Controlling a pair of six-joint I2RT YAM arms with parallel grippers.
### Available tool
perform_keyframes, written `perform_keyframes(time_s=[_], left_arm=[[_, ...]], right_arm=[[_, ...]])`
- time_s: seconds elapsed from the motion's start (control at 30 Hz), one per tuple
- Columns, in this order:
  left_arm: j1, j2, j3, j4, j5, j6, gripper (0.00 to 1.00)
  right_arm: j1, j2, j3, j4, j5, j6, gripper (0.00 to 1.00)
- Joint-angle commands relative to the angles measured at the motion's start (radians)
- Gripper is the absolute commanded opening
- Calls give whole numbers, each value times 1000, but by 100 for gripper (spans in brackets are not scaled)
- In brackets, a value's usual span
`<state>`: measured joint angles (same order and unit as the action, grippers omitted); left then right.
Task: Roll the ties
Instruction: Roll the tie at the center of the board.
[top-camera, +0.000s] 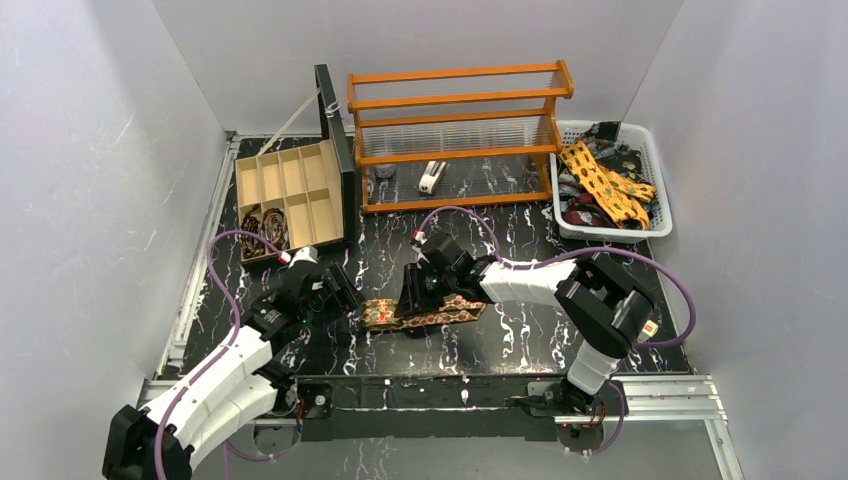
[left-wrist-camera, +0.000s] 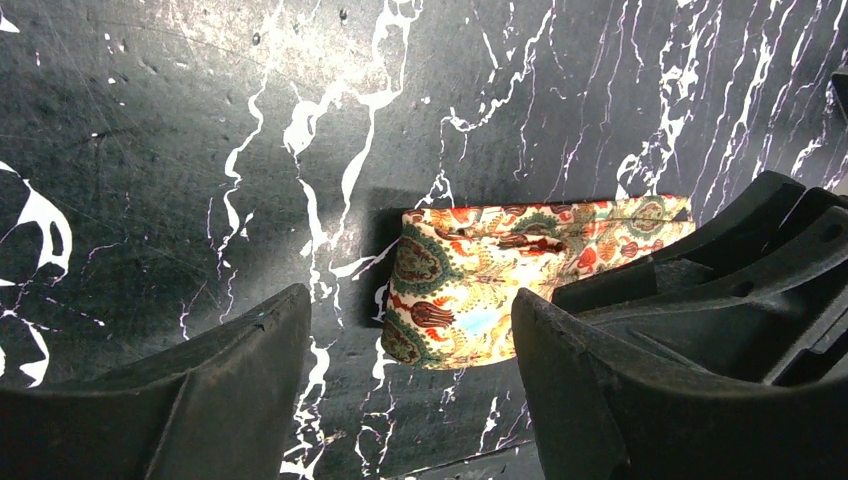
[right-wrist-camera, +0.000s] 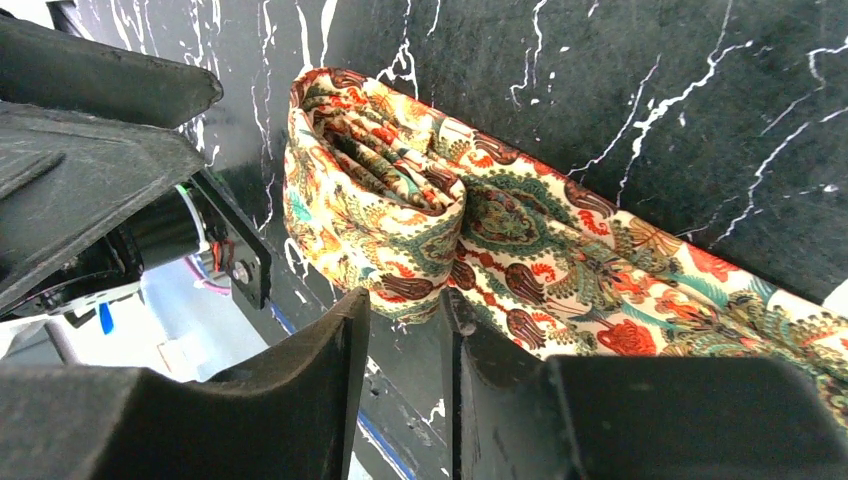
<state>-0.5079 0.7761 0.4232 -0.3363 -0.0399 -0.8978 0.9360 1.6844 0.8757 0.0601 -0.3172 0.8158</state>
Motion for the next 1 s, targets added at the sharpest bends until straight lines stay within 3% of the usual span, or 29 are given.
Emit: perform_keyframes(time_s=[0.0, 0.3, 0.97], left_arm=[[-2, -2, -6, 0, 10, 15, 71], [-3, 8, -31, 37, 40, 21, 70], [-2, 13, -208, 354, 234, -50, 69]], right_arm=[[1, 10, 36, 43, -40, -4, 41], [-17, 53, 51, -3, 11, -13, 39], [-66, 144, 38, -35, -59, -12, 31]])
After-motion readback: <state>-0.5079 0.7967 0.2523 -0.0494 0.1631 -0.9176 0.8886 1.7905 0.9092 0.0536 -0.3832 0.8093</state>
